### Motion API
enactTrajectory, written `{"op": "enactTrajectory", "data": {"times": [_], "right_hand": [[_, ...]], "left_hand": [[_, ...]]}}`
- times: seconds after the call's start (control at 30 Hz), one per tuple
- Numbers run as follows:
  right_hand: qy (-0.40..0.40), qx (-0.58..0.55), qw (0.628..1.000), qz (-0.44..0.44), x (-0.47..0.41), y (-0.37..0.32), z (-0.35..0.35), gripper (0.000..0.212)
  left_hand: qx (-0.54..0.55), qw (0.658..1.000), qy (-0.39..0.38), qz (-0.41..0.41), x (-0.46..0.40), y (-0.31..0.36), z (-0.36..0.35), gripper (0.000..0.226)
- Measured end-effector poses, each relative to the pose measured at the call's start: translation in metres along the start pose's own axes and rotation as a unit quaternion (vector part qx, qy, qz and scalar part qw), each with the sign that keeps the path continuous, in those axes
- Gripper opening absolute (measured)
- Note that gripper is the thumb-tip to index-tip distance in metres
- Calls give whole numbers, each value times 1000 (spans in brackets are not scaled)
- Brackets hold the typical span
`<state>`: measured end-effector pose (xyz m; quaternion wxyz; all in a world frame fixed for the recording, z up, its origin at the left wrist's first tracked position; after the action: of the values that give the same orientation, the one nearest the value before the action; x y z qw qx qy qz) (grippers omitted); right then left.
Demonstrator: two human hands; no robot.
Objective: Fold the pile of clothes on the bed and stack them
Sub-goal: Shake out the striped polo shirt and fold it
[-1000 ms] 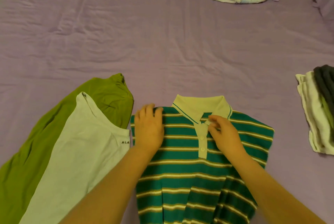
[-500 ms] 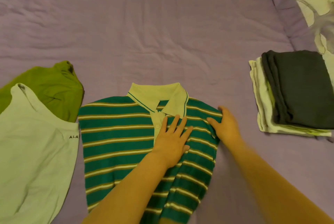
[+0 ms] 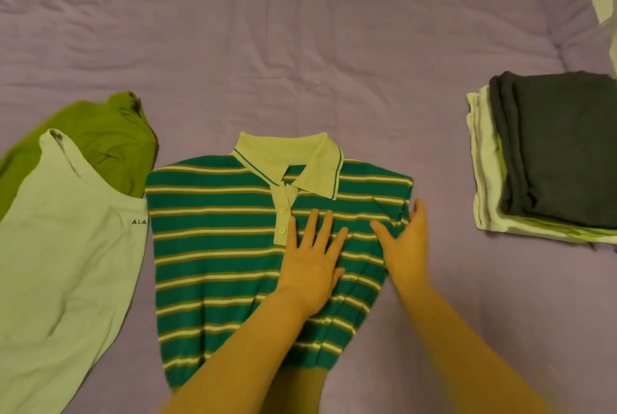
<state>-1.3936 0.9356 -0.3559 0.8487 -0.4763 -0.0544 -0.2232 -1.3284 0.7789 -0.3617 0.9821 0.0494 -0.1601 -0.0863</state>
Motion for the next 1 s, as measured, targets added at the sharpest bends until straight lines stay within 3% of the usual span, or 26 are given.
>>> {"op": "enactTrajectory", "data": {"times": [0.17, 0.33, 0.53, 0.67, 0.83, 0.93, 1.0], "right_hand": [[-32, 3, 999, -33, 86, 36, -1, 70], [-52, 25, 998, -20, 144, 52, -3, 40], [-48, -5, 994, -94, 205, 84, -9, 46], [-74, 5, 990, -119, 245, 103, -15, 12], [73, -15, 977, -199, 250, 138, 42, 10], [62, 1, 979, -194, 258, 140, 42, 11], [45, 23, 984, -169, 259, 133, 33, 14]], "left_hand": [[44, 997, -19, 59, 82, -4, -27, 67], [66, 995, -28, 63, 131, 0, -39, 55], [64, 997, -20, 38, 166, -6, -48, 50], [55, 998, -31, 30, 196, -11, -59, 51], [59, 996, -48, 37, 227, -8, -63, 51], [129, 987, 52, 77, 241, -13, -41, 45], [189, 954, 137, 187, 253, -39, -31, 47]]}}
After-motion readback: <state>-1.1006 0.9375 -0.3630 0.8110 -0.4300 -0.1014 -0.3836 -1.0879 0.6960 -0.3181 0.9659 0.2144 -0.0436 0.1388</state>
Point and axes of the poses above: each hand's wrist, its own x-axis away from the middle knuckle, its own z-axis out of the back of the hand, y = z × x, the point moved 8 cm from there along -x, towards the middle knuckle, and after that the axes turned 7 degrees about y, right-handed, at the moved point
